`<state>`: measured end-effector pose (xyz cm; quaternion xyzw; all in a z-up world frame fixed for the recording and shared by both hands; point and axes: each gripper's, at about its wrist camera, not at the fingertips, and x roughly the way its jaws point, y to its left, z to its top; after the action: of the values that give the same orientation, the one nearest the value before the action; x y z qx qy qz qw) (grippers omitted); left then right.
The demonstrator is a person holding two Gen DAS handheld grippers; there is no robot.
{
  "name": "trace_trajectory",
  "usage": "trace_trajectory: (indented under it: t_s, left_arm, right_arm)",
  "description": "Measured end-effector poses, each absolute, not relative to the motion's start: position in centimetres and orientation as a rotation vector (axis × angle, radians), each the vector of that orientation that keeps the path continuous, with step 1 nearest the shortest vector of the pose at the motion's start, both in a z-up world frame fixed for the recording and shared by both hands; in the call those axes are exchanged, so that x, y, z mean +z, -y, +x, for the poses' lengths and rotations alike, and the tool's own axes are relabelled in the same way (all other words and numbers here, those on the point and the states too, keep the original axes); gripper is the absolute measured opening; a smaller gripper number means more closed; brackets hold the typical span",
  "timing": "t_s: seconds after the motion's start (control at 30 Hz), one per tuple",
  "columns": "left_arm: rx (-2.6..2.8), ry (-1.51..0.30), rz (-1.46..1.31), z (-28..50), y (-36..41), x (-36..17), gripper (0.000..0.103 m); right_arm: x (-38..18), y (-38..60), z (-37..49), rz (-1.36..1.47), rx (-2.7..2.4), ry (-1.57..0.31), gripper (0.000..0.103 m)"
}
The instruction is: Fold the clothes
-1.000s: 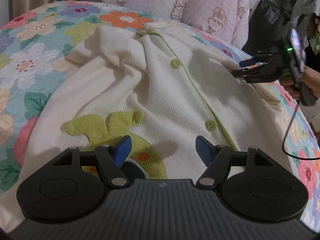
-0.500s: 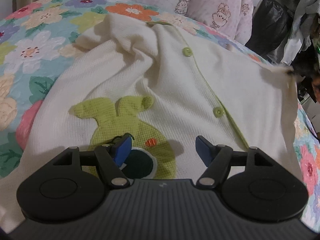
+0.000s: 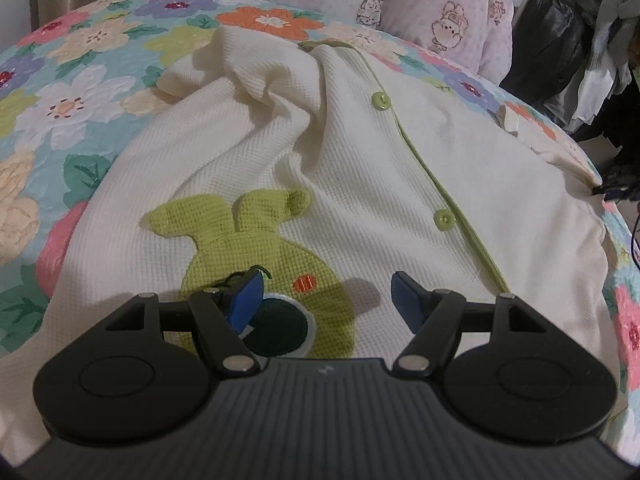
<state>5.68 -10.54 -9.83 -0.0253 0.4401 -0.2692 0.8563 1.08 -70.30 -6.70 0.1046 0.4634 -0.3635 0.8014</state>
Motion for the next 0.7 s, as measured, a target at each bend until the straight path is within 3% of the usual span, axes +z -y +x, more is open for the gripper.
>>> trace_trajectory:
  t_s: [0.03,0.17,0.43,0.7]
  left_arm:
    - [-0.566,-0.925,-0.053,5.7,10.6,-9.9,0.070]
    - [-0.566,-0.926,-0.063,6.0,10.6,-9.8,0.070]
    - [-0.565,-0.925,-0.070,5.9,10.6,-9.9,0.070]
    - [-0.569,-0.923,-0.058,5.9,10.6,-10.0,0.071]
  right_arm:
    - [-7.1,70.0,1.3,0.177,-0.787,-1.007,0.053]
    - [-6.0,68.5,1.5,0.110,-0.719,-1.004,0.053]
    - [-0.7,62.7,1.0,-0.076,-0.444,-0.800,0.053]
    - [-5.9,55.8,10.1,-0.300,-0.149,-0.937,0.055]
